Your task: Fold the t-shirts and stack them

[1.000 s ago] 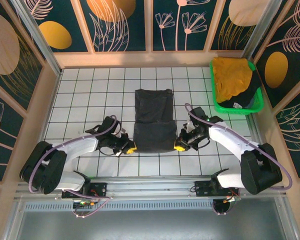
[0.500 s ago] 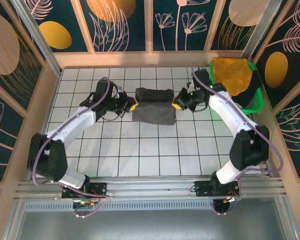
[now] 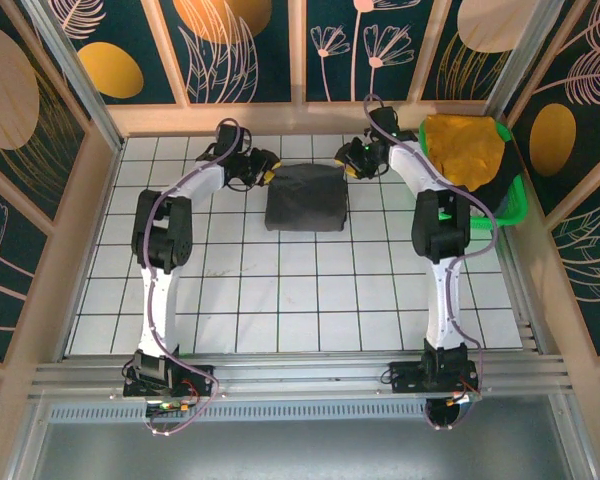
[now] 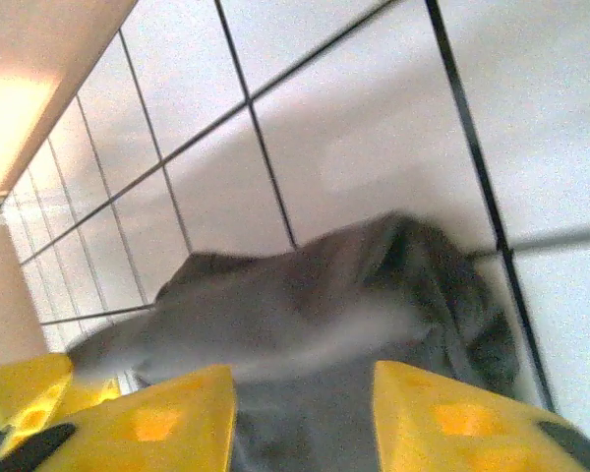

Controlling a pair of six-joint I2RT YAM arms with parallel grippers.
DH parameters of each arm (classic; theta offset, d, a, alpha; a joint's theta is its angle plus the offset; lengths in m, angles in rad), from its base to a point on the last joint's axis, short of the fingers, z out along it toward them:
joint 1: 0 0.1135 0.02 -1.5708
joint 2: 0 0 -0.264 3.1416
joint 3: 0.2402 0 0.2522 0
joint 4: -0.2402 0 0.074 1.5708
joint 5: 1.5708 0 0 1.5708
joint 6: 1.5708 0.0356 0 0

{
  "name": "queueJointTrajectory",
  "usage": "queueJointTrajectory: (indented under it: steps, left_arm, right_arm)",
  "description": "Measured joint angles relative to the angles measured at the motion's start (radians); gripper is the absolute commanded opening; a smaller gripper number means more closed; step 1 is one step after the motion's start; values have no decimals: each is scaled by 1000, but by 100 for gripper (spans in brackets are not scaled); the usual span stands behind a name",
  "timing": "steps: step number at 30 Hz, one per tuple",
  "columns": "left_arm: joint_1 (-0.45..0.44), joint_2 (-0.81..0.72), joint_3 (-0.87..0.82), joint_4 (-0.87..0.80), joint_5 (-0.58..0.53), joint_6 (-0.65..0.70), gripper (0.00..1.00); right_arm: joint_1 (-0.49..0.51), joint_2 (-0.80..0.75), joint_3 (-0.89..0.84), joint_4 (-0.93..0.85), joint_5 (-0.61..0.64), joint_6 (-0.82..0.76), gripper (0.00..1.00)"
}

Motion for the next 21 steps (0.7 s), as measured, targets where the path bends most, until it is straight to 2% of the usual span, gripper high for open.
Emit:
queueJointTrajectory:
  steps: [3, 6, 9, 13, 14, 17, 21]
  left_arm:
    - [3, -13, -3, -35, -40, 19, 58]
    - [-3, -118, -114, -25, -77, 23, 58]
    - [-33, -299, -317, 9, -89, -5, 55]
    - [-144, -502, -594, 140, -83, -132, 54]
    - [-175, -526, -645, 176, -85, -172, 57]
    - [-276, -533, -750, 274, -101, -300, 64]
    - [-347, -453, -745, 393, -129, -431, 68]
  right_arm:
    - [-10, 4, 21, -3, 8, -35, 62]
    - [-16, -63, -23, 21, 24, -55, 62]
    - [-18, -246, -230, 93, 34, -58, 59]
    - [-17, -579, -625, 261, 21, 6, 59]
    - [-16, -649, -707, 299, 14, 26, 59]
    - [-14, -854, -960, 435, -13, 112, 60]
    - [-13, -969, -1138, 516, -47, 202, 60]
